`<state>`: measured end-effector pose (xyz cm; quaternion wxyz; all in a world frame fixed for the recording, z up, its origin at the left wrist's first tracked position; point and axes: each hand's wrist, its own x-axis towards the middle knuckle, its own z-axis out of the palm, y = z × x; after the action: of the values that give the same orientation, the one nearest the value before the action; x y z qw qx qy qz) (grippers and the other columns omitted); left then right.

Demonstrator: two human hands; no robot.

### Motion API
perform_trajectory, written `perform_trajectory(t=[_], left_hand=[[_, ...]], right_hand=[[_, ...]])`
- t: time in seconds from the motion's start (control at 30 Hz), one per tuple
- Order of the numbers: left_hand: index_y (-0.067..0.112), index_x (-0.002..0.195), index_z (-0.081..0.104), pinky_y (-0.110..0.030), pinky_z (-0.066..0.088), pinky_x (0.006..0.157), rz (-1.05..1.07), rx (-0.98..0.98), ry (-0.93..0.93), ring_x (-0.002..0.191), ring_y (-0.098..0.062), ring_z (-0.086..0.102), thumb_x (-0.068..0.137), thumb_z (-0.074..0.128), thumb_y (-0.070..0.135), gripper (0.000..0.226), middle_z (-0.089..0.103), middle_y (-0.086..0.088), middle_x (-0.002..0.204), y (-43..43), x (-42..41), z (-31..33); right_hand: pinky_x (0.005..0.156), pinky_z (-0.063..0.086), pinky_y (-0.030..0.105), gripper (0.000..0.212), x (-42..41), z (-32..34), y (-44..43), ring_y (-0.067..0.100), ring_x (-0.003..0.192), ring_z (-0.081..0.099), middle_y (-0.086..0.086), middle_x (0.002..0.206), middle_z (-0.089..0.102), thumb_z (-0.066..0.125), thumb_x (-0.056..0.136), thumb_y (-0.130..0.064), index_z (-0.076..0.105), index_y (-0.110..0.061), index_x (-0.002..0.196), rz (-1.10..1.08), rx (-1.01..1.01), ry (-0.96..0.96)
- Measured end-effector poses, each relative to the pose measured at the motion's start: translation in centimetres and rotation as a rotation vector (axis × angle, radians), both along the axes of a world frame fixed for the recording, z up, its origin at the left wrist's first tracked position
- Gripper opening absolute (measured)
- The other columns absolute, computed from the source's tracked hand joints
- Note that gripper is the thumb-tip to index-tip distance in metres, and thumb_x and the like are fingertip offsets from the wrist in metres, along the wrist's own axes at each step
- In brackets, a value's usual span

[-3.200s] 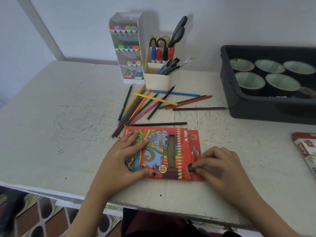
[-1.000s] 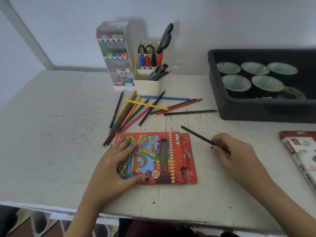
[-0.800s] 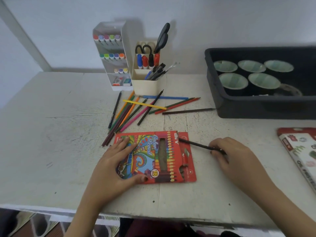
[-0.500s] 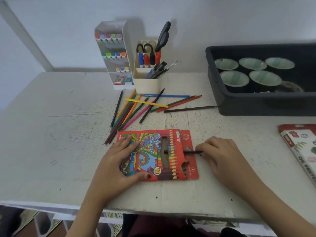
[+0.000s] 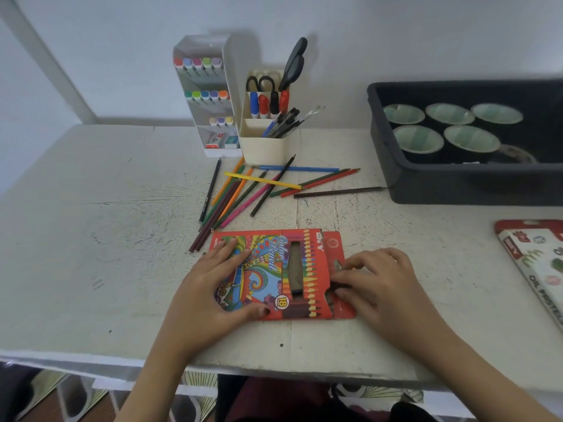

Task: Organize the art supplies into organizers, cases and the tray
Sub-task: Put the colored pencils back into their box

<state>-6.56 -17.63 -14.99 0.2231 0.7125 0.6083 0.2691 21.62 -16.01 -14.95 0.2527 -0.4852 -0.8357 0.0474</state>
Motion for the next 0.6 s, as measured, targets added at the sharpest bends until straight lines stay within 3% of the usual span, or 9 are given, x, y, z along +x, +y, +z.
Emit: perform_trajectory(t=[0.13, 0.23, 0.37, 0.6], left_hand=[[0.043, 0.136, 0.044, -0.028, 0.02, 0.112, 0.005, 0.001, -0.002, 0.136, 0.014, 0.013, 0.052, 0.061, 0.081, 0.094, 0.026, 0.028, 0.147, 0.0, 0.0, 0.1], [0.042, 0.136, 0.045, -0.029, 0.02, 0.112, 0.004, 0.001, -0.002, 0.136, 0.014, 0.014, 0.052, 0.061, 0.082, 0.094, 0.027, 0.027, 0.147, -0.1, 0.0, 0.1], [0.042, 0.136, 0.045, -0.028, 0.02, 0.112, 0.002, 0.004, -0.004, 0.136, 0.015, 0.014, 0.052, 0.061, 0.083, 0.095, 0.027, 0.027, 0.147, 0.0, 0.0, 0.1], [0.045, 0.135, 0.044, -0.026, 0.018, 0.111, -0.003, 0.005, -0.009, 0.136, 0.016, 0.013, 0.052, 0.062, 0.082, 0.092, 0.026, 0.029, 0.146, 0.1, -0.1, 0.0]], right_hand=[[0.091, 0.028, 0.03, 0.032, 0.2, 0.5, -1.0, 0.008, 0.097, 0.049, -0.008, 0.102, 0.06, 0.048, 0.085, -0.036, 0.065, -0.025, 0.109, -0.222, 0.016, 0.024], [0.09, 0.027, 0.03, 0.025, 1.0, 0.3, -1.8, 0.008, 0.093, 0.049, -0.01, 0.098, 0.06, 0.055, 0.079, -0.026, 0.066, -0.027, 0.101, -0.307, -0.003, 0.024], [0.092, 0.025, 0.033, 0.023, 1.4, -0.3, -1.8, 0.003, 0.09, 0.045, -0.013, 0.092, 0.059, 0.043, 0.084, -0.032, 0.066, -0.032, 0.09, -0.233, -0.004, -0.011], [0.094, 0.03, 0.04, 0.025, -0.5, -0.6, -2.1, 0.001, 0.09, 0.047, -0.012, 0.098, 0.058, 0.047, 0.085, -0.037, 0.069, -0.037, 0.096, -0.09, -0.011, 0.067]])
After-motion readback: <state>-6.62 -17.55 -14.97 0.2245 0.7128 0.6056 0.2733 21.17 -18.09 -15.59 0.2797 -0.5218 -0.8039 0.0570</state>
